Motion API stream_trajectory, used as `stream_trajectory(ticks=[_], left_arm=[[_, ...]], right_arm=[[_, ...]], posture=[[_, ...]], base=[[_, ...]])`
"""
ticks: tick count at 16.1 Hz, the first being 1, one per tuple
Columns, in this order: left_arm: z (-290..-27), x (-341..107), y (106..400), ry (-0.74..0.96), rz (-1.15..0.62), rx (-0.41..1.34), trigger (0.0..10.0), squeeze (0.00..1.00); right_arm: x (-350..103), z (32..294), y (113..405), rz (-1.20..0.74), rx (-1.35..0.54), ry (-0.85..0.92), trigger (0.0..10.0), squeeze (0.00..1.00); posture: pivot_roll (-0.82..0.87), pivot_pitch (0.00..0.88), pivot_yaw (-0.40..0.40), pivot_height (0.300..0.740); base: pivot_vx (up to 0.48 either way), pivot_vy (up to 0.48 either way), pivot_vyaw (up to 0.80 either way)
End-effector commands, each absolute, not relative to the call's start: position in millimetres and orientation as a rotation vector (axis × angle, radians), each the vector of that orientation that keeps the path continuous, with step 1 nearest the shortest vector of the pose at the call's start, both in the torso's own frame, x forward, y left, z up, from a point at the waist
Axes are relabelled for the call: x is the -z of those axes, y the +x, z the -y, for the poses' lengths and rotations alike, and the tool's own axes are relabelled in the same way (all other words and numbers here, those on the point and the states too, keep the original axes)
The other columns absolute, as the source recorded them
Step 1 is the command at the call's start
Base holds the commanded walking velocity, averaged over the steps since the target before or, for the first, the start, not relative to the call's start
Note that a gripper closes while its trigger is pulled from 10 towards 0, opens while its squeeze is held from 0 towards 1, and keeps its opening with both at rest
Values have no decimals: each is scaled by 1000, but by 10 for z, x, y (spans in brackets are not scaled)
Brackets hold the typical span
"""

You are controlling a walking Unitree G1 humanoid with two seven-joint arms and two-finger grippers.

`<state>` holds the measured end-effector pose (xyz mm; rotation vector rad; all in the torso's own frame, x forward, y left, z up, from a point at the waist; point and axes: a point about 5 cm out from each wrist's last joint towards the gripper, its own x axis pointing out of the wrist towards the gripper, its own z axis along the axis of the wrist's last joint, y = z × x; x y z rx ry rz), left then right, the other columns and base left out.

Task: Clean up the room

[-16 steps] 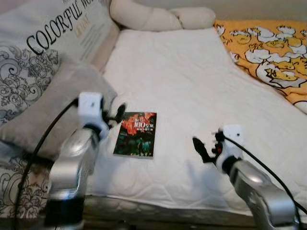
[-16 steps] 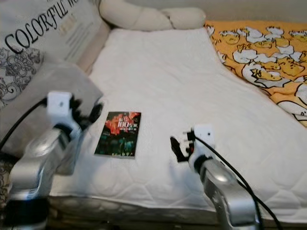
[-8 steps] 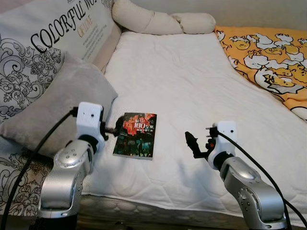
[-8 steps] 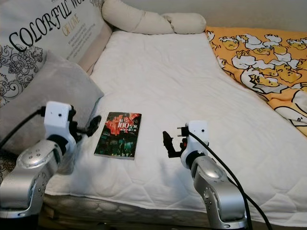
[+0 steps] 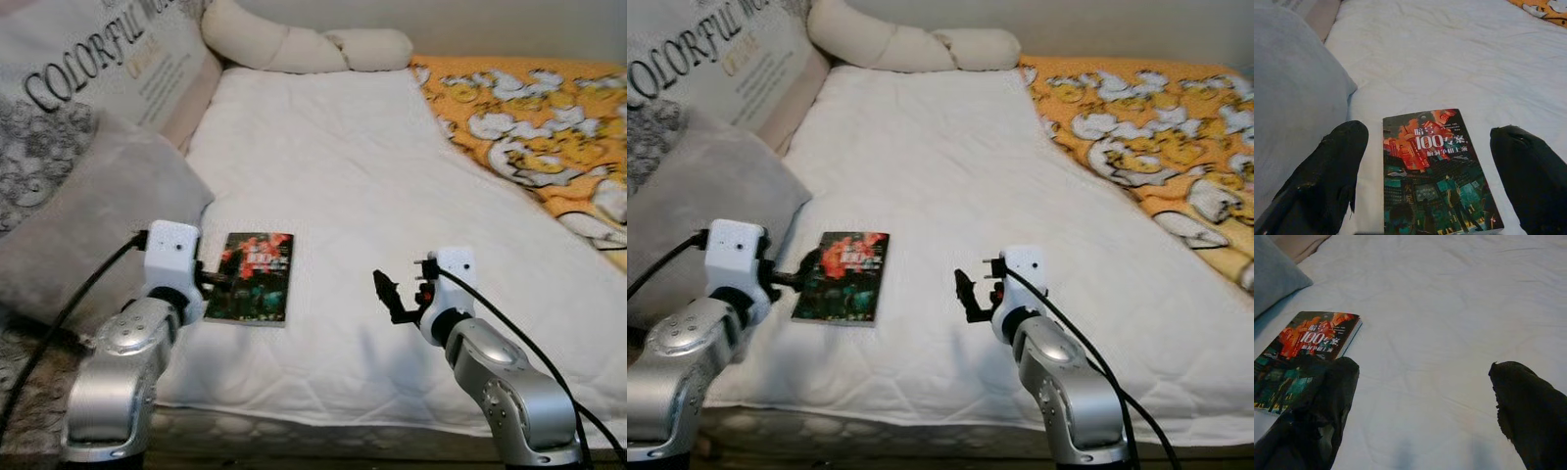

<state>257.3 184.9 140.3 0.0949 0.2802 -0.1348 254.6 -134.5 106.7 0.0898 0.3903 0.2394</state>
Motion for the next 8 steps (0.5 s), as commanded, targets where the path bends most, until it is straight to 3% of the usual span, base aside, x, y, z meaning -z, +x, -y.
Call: stream_trajectory(ticks=[1, 8], left_arm=[[-1829, -1430, 2531, 95, -276, 136, 10000, 1000], [-1849, -1405, 2535, 106, -290, 134, 10000, 1000]], right_arm=[[-1092, 1369, 2580, -383, -234, 88, 10000, 1000], [-1194, 1393, 2643, -293, -219, 148, 10000, 1000]], posture=[[-26, 0, -2, 740], [-38, 0, 3, 740]], base=[[0, -244, 0], [0, -334, 0]])
